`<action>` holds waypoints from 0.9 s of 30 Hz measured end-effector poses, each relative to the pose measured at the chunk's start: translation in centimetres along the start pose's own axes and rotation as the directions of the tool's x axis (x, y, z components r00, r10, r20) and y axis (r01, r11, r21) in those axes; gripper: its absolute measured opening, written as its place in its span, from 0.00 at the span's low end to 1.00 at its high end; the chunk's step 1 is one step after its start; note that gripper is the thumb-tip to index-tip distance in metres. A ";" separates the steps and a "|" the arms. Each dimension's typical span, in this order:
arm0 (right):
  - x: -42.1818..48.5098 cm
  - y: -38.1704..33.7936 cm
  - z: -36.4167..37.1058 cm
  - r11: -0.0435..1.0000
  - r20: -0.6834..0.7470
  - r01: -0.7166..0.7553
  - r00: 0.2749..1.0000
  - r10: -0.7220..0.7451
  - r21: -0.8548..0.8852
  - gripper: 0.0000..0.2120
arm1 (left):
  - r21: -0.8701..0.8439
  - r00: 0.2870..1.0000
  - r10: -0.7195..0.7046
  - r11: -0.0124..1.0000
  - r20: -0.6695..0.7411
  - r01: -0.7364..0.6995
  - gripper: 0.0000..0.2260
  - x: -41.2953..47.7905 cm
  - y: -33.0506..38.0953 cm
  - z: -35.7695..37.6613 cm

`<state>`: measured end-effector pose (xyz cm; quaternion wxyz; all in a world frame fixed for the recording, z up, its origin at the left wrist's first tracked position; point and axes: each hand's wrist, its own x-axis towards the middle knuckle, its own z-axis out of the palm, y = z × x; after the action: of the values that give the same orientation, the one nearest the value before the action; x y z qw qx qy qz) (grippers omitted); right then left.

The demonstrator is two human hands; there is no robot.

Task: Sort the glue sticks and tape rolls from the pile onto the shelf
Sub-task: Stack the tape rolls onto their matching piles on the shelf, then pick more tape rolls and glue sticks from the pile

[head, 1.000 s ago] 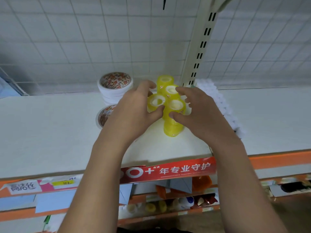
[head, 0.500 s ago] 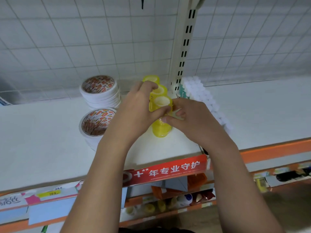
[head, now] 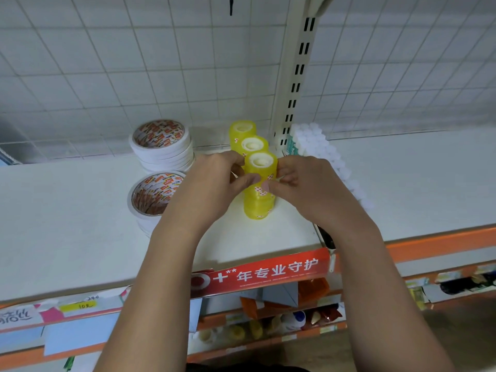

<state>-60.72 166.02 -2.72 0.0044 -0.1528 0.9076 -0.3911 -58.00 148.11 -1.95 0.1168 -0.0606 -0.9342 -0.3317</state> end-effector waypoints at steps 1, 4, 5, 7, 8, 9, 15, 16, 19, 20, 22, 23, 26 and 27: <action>0.0 -0.1 0.1 1.000 -0.001 -0.001 1.000 0.001 -0.007 0.14 | 0.002 1.000 -0.001 1.000 -0.003 0.001 0.13 0.0 0.0 0.0; -0.1 -0.1 0.3 1.000 -0.002 -0.002 1.000 0.002 -0.020 0.15 | 0.019 1.000 0.006 1.000 -0.001 -0.006 0.13 -0.1 -0.1 0.2; -0.2 -0.1 0.3 1.000 0.004 -0.005 1.000 0.006 -0.019 0.16 | 0.019 1.000 0.007 1.000 0.000 -0.007 0.13 -0.2 -0.2 0.2; -0.4 0.0 0.2 0.999 0.014 -0.012 1.000 0.012 -0.038 0.19 | 0.032 1.000 -0.002 0.999 0.009 0.001 0.15 -0.3 -0.2 0.2; -0.4 0.0 0.1 0.998 0.012 -0.015 1.000 0.016 -0.057 0.22 | 0.048 1.000 -0.010 0.999 0.015 0.009 0.17 -0.4 -0.2 0.1; -0.5 0.0 -0.1 0.997 0.005 -0.020 1.000 0.021 -0.070 0.25 | 0.062 1.000 -0.018 0.998 0.020 0.017 0.19 -0.4 -0.2 0.0; -1.4 -1.5 -1.5 0.980 -0.113 0.120 0.984 -0.139 -0.161 0.20 | 0.092 0.999 -0.034 0.995 0.012 0.033 0.20 -1.1 -0.3 -1.8; -1.4 -2.2 -1.4 0.972 -0.132 0.160 0.974 -0.184 -0.174 0.19 | 0.097 1.000 -0.028 0.995 -0.004 0.028 0.19 -1.4 -0.4 -2.3; -1.2 -5.0 -0.4 0.948 -0.153 0.266 0.944 -0.293 -0.174 0.14 | 0.130 0.998 -0.027 0.991 -0.056 0.034 0.16 -2.6 -1.0 -4.3; -1.0 -6.1 0.3 0.938 -0.146 0.302 0.934 -0.327 -0.167 0.12 | 0.151 0.997 -0.038 0.987 -0.072 0.049 0.15 -3.2 -1.4 -5.1; -0.6 -8.3 2.2 0.914 -0.108 0.374 0.913 -0.392 -0.154 0.11 | 0.206 0.992 -0.070 0.974 -0.105 0.091 0.13 -4.5 -2.9 -7.1; -0.4 -9.4 3.3 0.901 -0.082 0.407 0.903 -0.421 -0.150 0.11 | 0.237 0.989 -0.089 0.965 -0.122 0.116 0.13 -5.2 -3.8 -8.1; 0.3 -13.2 7.7 0.865 0.013 0.483 0.874 -0.486 -0.137 0.12 | 0.289 0.968 -0.169 0.932 -0.186 0.219 0.13 -8.1 -7.2 -11.4; 0.4 -14.6 9.3 0.857 0.049 0.499 0.866 -0.497 -0.129 0.12 | 0.298 0.958 -0.200 0.920 -0.207 0.256 0.13 -9.2 -8.4 -12.5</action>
<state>-55.94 149.86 1.20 -0.1012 -0.3847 0.8619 -0.3144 -48.46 133.33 -0.02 0.1660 0.0976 -0.9626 -0.1905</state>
